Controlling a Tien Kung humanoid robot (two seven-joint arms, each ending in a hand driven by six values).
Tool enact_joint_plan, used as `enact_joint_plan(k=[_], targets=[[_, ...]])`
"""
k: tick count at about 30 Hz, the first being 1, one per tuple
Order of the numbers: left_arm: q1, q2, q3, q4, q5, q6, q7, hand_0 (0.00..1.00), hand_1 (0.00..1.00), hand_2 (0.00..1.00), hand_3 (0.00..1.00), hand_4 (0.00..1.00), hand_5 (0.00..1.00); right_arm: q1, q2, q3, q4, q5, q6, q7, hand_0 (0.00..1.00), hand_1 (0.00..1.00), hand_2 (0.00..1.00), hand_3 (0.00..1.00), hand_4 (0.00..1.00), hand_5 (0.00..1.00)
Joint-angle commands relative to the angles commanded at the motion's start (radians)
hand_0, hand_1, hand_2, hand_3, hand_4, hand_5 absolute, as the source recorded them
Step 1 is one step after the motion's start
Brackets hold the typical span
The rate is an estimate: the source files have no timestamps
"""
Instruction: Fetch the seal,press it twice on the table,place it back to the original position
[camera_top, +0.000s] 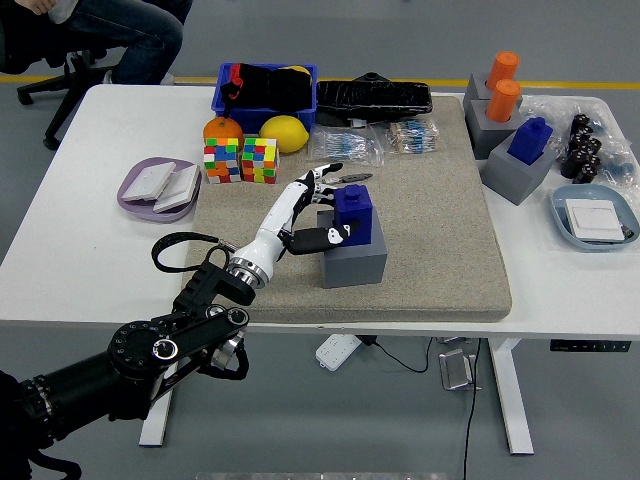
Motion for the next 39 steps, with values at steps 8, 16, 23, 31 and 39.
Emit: enact_joint_plan(k=[8,16,23,31,39], targets=[[0.001,0.004,-0.031,-0.005,-0.020,-0.007,-0.029,0.821,0.529,0.469,0.892,0.679,0.002,-0.001,0.001,0.004,0.000,-0.004,-0.001,0.002,0.948,0.808,0.805,0.810,0.892,0.508],[-0.003,0.019,-0.102,-0.017,0.005,-0.002,-0.054,0.820,0.542,0.469,0.890,0.689,0.002,-0.001,0.002,0.007,0.000,-0.004,-0.001,0.002,0.949,0.806,0.802,0.810,0.892,0.505],[-0.009,0.047,-0.162,0.044,0.016,0.002,-0.072,0.820,0.547,0.469,0.888,0.691,0.002,-0.003,0.004,0.009,0.000,-0.004,-0.001,0.003,0.949,0.805,0.802,0.811,0.893,0.504],[-0.010,0.087,-0.152,0.111,0.063,0.019,-0.087,0.821,0.566,0.475,0.887,0.694,0.002,-0.004,0.004,0.011,0.000,-0.005,-0.001,0.004,0.950,0.805,0.802,0.812,0.894,0.502],[0.010,0.098,-0.110,0.162,0.047,0.031,-0.110,0.821,0.569,0.477,0.885,0.694,0.002,-0.005,0.006,0.013,0.000,-0.005,0.000,0.005,0.950,0.802,0.802,0.812,0.894,0.501]])
